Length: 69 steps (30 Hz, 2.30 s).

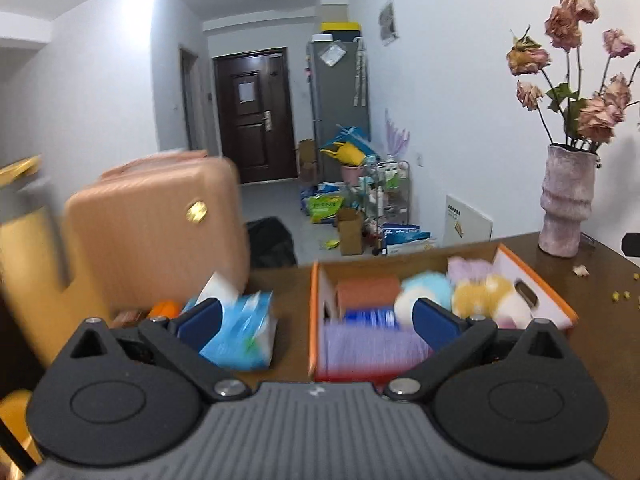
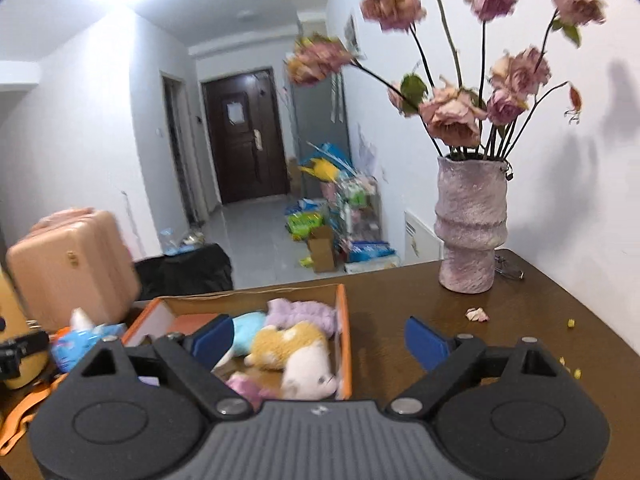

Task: Organize soft objects
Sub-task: 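Withdraw both grippers from the box back over the table, then reach both grippers to the pale green plastic ball and close on it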

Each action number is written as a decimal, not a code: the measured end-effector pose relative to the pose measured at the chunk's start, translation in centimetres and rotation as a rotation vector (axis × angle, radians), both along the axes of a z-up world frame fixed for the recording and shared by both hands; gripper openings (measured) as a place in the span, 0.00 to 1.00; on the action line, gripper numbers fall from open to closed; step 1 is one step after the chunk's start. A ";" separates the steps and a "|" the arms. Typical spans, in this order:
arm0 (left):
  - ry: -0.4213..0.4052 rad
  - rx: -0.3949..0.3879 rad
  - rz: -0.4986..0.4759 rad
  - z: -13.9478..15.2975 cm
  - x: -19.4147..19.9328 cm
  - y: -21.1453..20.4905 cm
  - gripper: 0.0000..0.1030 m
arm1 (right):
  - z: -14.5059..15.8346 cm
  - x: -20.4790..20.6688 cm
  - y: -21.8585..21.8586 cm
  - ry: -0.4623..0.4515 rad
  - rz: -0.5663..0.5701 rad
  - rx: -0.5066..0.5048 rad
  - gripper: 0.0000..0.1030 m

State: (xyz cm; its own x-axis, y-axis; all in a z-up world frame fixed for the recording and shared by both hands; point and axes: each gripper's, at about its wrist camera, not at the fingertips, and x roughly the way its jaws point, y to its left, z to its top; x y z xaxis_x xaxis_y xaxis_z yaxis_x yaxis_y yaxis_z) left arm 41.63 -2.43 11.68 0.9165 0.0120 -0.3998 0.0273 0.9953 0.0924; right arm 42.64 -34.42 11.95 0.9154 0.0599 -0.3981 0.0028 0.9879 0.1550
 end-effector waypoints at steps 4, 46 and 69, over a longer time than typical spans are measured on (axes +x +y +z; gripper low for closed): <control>-0.083 0.027 -0.052 -1.6 -9.0 1.0 1.00 | -1.9 -7.2 2.2 -0.060 0.038 -0.059 0.90; 0.097 -0.134 -0.001 -8.4 -18.9 7.6 1.00 | -10.8 -20.7 8.2 0.106 0.189 0.038 0.89; 0.323 -0.331 -0.227 -12.4 7.8 6.4 0.12 | -14.7 9.9 14.6 0.324 0.404 0.363 0.28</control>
